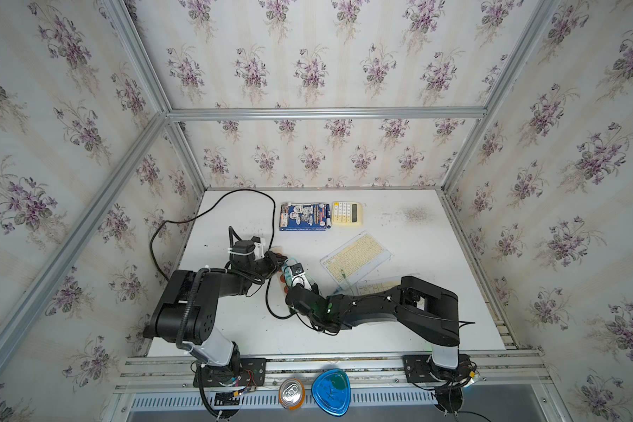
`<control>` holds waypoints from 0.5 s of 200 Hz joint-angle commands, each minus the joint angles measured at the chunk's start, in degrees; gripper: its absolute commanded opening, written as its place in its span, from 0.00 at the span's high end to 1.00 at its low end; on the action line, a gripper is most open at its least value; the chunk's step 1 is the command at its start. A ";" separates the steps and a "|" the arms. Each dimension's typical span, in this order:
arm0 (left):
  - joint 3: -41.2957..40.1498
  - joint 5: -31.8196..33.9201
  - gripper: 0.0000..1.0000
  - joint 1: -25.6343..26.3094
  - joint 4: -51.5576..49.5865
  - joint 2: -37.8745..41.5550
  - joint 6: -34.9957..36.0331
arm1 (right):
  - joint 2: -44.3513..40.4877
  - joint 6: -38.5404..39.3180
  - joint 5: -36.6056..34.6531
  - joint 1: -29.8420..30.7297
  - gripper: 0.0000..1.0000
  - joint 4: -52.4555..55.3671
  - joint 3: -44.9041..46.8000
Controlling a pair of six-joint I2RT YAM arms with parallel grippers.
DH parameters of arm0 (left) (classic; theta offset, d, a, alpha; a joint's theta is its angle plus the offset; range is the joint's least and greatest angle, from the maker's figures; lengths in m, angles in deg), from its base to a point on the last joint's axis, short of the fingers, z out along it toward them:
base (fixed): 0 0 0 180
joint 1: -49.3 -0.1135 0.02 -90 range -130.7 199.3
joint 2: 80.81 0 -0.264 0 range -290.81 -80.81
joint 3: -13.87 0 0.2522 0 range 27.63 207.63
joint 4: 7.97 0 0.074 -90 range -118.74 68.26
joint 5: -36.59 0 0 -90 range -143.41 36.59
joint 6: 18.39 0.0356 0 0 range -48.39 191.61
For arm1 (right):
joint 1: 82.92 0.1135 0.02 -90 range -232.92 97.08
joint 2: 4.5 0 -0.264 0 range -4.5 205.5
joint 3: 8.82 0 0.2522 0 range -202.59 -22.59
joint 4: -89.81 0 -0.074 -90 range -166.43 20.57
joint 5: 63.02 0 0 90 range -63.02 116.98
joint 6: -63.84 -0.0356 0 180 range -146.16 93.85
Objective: Unplug the wireless keyboard
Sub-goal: Remove the plug from the socket.
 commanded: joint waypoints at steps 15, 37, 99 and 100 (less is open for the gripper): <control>-0.19 -1.72 0.82 -0.33 0.49 -2.25 -2.10 | 0.57 -0.42 3.83 0.10 0.81 -2.03 -0.56; -1.42 -1.25 0.88 -0.79 2.00 -2.16 -3.06 | 0.58 -1.09 4.24 0.08 0.82 -1.79 -0.61; -2.42 -2.53 0.95 -1.19 6.91 -7.00 -5.76 | -0.52 -2.34 5.08 0.06 0.83 -3.95 1.64; -2.49 -2.56 0.95 -1.21 7.01 -7.10 -5.82 | -0.51 -2.34 5.08 -0.01 0.84 -3.92 1.64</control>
